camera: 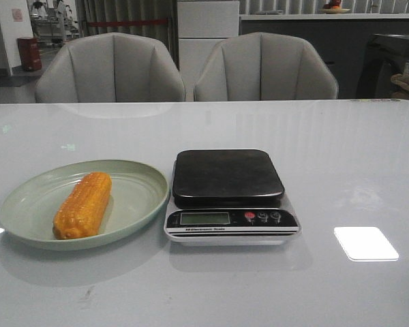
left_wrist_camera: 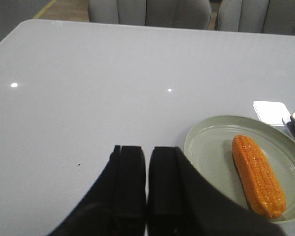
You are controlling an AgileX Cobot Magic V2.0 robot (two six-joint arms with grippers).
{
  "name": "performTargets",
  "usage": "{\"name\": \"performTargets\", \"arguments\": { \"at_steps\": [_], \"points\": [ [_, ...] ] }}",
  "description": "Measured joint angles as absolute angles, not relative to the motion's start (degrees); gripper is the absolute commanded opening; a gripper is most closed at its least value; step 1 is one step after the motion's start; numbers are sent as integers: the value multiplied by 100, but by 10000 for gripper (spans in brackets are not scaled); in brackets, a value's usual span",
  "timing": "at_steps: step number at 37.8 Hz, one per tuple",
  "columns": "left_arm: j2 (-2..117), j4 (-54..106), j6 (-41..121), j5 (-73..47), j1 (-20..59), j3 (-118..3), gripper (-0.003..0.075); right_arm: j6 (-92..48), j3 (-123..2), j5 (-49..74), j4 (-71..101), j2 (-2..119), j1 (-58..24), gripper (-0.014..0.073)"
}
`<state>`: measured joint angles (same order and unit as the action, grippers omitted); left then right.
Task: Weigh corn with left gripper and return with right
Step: 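Reach the left gripper to the orange corn cob, grasp and lift it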
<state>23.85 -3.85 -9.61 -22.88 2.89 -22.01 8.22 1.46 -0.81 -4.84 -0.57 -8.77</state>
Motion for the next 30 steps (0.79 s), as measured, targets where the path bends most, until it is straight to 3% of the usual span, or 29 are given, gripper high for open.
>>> {"name": "performTargets", "arguments": {
  "at_steps": [5,15,17,30],
  "points": [
    [2772,-385,-961,-2288,289,-2209,183,822,146,-81,-484,-57,-877,183],
    [3564,-385,-961,-2312,402,-2697,524,822,146,-81,-484,-57,-877,183],
    [3731,-385,-961,-2312,514,-2811,563,822,146,-81,-484,-57,-877,183],
    [5255,-298,-961,-2221,1759,-3496,566,822,146,-81,-484,-57,-877,183]
  ]
}}
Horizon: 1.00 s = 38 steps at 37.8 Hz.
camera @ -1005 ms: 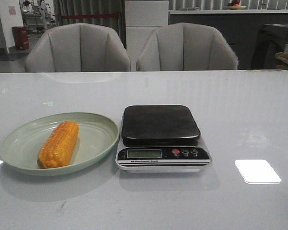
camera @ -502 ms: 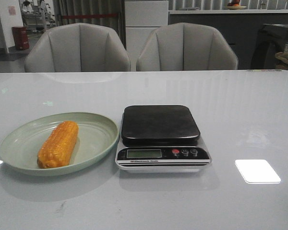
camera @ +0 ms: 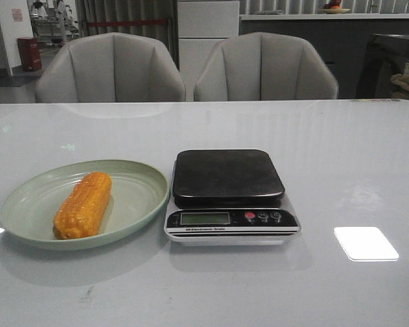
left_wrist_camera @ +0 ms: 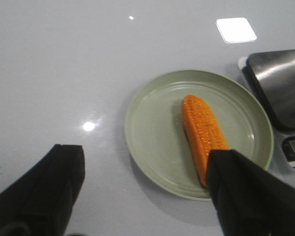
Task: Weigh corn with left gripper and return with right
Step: 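Reach the left gripper to the orange corn cob, grasp and lift it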
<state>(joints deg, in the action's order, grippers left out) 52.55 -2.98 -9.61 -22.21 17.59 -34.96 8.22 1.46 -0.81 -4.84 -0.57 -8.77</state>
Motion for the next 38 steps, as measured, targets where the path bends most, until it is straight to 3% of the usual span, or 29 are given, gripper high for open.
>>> {"name": "performTargets", "arguments": {
  "at_steps": [10,31,38],
  "points": [
    [6582,125,-972,-1905,2419,-3952,566,822,146,-81,-484,-57,-877,183],
    [9155,757,-984,-2112,2506,-4987,563,822,146,-81,-484,-57,-877,183],
    [9544,866,-994,-2276,2506,-5155,463,822,146,-81,-484,-57,-877,183]
  ]
}}
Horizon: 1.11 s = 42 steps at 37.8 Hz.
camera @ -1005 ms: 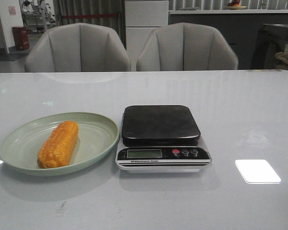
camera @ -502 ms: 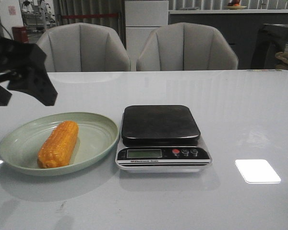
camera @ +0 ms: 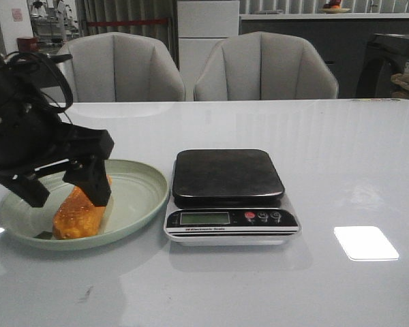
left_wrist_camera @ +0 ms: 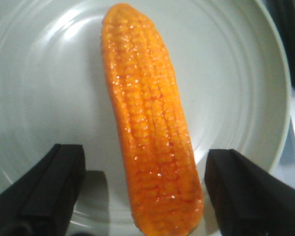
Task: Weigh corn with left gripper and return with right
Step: 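Reach the left gripper to the orange corn cob, grasp and lift it, then lower the held corn onto the scale and open the left gripper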
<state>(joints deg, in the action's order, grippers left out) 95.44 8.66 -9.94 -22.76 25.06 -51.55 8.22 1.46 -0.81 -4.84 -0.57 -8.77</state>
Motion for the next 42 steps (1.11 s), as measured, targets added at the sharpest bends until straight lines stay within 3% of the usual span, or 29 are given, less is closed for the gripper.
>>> {"name": "performTargets", "arguments": {
  "at_steps": [11,13,32,36,42],
  "points": [
    [9909,928,-983,-2591,2689,-5498,139,822,146,-81,-484,-57,-877,183],
    [9938,928,-983,-2632,2755,-5626,110,822,146,-81,-484,-57,-877,183],
    [10265,1536,-964,-2640,3486,-7256,139,822,146,-81,-484,-57,-877,183],
    [10522,1583,-964,-2640,3621,-7455,229,822,146,-81,-484,-57,-877,183],
    [10950,1648,-964,-2613,3781,-7683,442,822,146,-81,-484,-57,-877,183]
  ]
}}
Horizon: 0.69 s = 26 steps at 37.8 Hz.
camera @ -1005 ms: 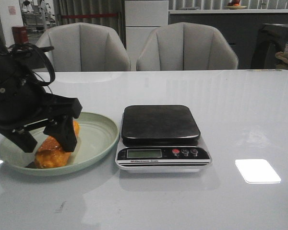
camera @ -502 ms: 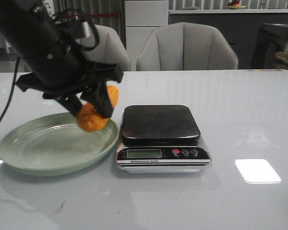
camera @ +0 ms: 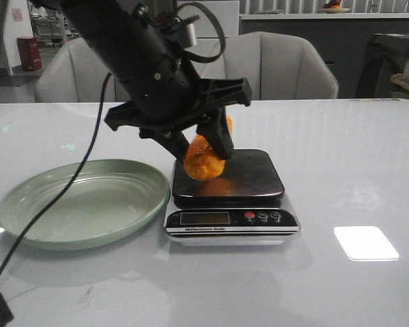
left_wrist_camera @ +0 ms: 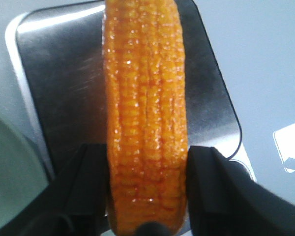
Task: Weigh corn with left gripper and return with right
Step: 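Lower the held corn onto the scale and open the left gripper, then raise the open left gripper away from the scale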
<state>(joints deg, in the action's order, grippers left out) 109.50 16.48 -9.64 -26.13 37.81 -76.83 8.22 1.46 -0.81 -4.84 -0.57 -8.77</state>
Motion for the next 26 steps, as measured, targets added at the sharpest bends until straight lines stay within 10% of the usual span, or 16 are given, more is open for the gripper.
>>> {"name": "performTargets", "arguments": {
  "at_steps": [26],
  "points": [
    [10168,1458,-964,-2509,3824,-7369,512,822,146,-81,-484,-57,-877,183]
  ]
}}
